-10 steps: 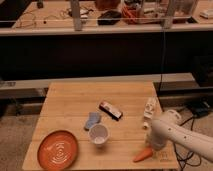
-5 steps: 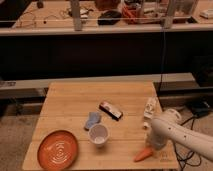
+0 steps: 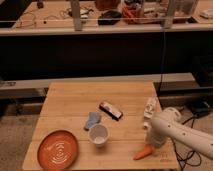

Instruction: Drag the pepper across the table

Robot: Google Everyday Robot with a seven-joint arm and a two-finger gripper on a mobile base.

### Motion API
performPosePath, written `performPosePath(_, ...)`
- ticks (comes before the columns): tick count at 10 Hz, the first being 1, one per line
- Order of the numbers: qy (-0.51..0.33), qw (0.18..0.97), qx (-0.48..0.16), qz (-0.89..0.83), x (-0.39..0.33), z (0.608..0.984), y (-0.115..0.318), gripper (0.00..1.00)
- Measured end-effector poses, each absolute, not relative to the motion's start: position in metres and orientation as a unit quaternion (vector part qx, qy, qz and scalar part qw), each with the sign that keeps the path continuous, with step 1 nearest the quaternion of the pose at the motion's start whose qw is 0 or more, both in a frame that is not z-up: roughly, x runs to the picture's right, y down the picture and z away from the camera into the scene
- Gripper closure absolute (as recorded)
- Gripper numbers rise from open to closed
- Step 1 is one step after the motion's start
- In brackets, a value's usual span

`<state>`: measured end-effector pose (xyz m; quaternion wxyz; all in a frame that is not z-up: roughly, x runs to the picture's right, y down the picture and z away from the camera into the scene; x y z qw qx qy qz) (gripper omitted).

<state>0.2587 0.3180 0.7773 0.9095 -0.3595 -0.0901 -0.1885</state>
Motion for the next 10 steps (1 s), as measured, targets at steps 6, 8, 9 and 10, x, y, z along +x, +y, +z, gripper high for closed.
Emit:
performPosePath(6,-0.089,0.911,-0.359,-0.181,0.2612,0.7841,0.3107,0.99)
performPosePath(8,-0.089,0.912,-0.359,-0.176,0.2636,0.7849,0.3091,0.99)
performPosePath(9,-0.088,0.912,-0.360,-0.175,0.2644,0.7854,0.3083,0.99)
performPosePath(10,-0.088,0.912,-0.360,-0.174,0.2650,0.7862,0.3074,0.99)
